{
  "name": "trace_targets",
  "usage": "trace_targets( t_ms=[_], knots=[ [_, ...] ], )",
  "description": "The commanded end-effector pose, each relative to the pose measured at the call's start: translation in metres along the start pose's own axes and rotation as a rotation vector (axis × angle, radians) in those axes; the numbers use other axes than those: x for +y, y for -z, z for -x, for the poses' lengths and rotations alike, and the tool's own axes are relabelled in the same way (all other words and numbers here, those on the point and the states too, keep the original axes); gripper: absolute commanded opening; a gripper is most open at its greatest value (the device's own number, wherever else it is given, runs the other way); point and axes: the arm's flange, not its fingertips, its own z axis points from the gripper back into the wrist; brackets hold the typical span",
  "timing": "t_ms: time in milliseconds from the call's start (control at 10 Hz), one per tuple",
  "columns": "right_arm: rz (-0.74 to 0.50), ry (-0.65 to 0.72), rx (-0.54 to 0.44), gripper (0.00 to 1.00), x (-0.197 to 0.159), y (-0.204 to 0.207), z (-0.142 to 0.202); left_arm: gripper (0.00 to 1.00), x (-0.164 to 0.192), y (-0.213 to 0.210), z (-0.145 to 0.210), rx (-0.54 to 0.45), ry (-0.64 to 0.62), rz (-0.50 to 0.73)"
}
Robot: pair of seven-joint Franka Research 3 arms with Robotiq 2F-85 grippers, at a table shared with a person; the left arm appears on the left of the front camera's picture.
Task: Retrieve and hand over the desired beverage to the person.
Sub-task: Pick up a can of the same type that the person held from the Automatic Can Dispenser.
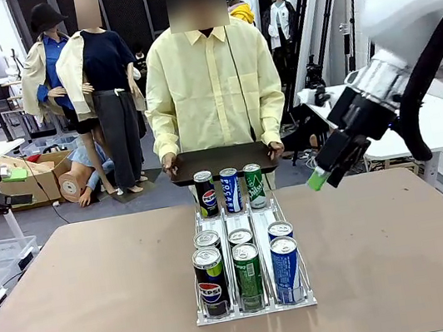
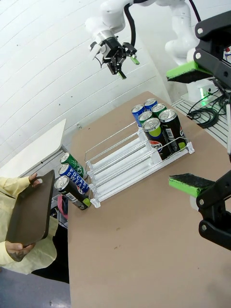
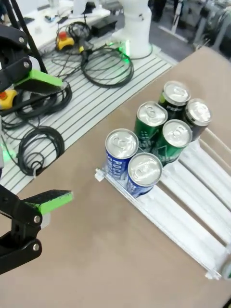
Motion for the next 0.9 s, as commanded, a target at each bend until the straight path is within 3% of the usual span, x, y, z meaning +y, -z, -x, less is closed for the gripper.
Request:
trace_targets(
  t_ms=[0, 200, 400, 800],
  knots=[
    [0.114, 0.001, 0.072, 1.0, 0.022, 0.018, -0.007, 1.0, -0.001, -0.002, 0.0, -0.008, -0.002, 0.013],
    [0.207, -0.004, 0.13, 1.0, 0.043, 0.039, -0.016, 1.0, -0.001, -0.002, 0.0, -0.008, -0.002, 0.013],
    [0.33, 0.048, 0.126, 1.0, 0.062, 0.061, -0.022, 1.0, -0.001, -0.002, 0.0, -0.008, -0.002, 0.013],
    [0.435, 0.122, 0.18, 1.0, 0.075, 0.098, -0.028, 1.0, -0.001, -0.002, 0.0, -0.008, -0.002, 0.013]
  ],
)
